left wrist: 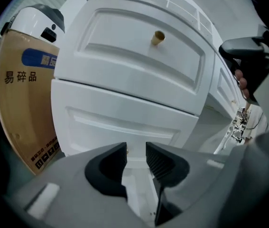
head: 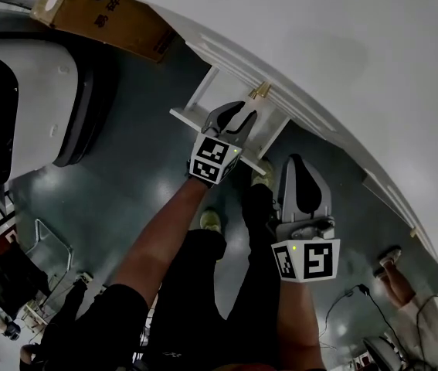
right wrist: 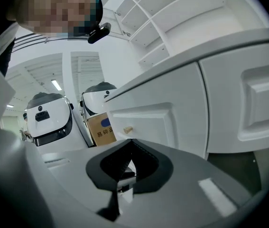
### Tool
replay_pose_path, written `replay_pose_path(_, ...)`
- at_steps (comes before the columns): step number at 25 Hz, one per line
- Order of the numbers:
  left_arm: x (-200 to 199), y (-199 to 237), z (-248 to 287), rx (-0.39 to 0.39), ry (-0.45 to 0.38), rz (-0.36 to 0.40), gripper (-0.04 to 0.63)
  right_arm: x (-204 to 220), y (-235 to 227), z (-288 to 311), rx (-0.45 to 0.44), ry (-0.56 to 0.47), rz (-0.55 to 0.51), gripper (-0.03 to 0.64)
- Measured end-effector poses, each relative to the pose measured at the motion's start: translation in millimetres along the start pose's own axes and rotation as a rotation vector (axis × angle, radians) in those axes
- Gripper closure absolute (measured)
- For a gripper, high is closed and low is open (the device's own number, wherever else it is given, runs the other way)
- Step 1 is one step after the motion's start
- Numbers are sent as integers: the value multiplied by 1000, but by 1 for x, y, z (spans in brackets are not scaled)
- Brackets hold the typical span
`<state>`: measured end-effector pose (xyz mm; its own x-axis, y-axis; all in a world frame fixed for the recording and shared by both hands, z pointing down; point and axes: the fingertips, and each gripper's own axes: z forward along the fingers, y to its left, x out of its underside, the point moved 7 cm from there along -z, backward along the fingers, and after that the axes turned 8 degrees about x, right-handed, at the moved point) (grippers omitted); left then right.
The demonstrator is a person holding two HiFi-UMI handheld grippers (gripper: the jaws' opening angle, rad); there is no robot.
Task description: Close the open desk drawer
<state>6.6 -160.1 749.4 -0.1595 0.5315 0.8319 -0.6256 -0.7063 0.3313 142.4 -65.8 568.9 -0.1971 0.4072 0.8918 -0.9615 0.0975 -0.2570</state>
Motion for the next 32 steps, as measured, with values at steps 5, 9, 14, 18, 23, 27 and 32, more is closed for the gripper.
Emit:
replay_pose_path(5, -38, -33, -46, -9, -27, -8, 510, -28, 16, -21, 6, -5, 23, 594)
replay_pose_path(9, -72, -60, -92, -24, -65, -47, 592, -54, 33, -37, -5, -5, 24, 594)
replay_pose_path(14, -133, -102, -149, -1, -108, -71, 595, -99, 52, -63, -32, -9, -27, 594)
replay_pose_path(18, -184, -130, -193, 14, -144, -62, 595, -135, 68, -80, -60, -40, -43, 594)
replay_pose_path(23, -241, -162, -251, 24, -153, -57, 595, -181, 97, -108, -104, -54, -59, 594)
replay_pose_path(27, -289, -183, -302, 15, -190, -44, 595, -220, 126, -133, -122, -78, -78, 594)
replay_pose_path(32, -344, -205, -352, 2, -254, -16, 595, -263, 156, -165, -176, -140, -77, 594)
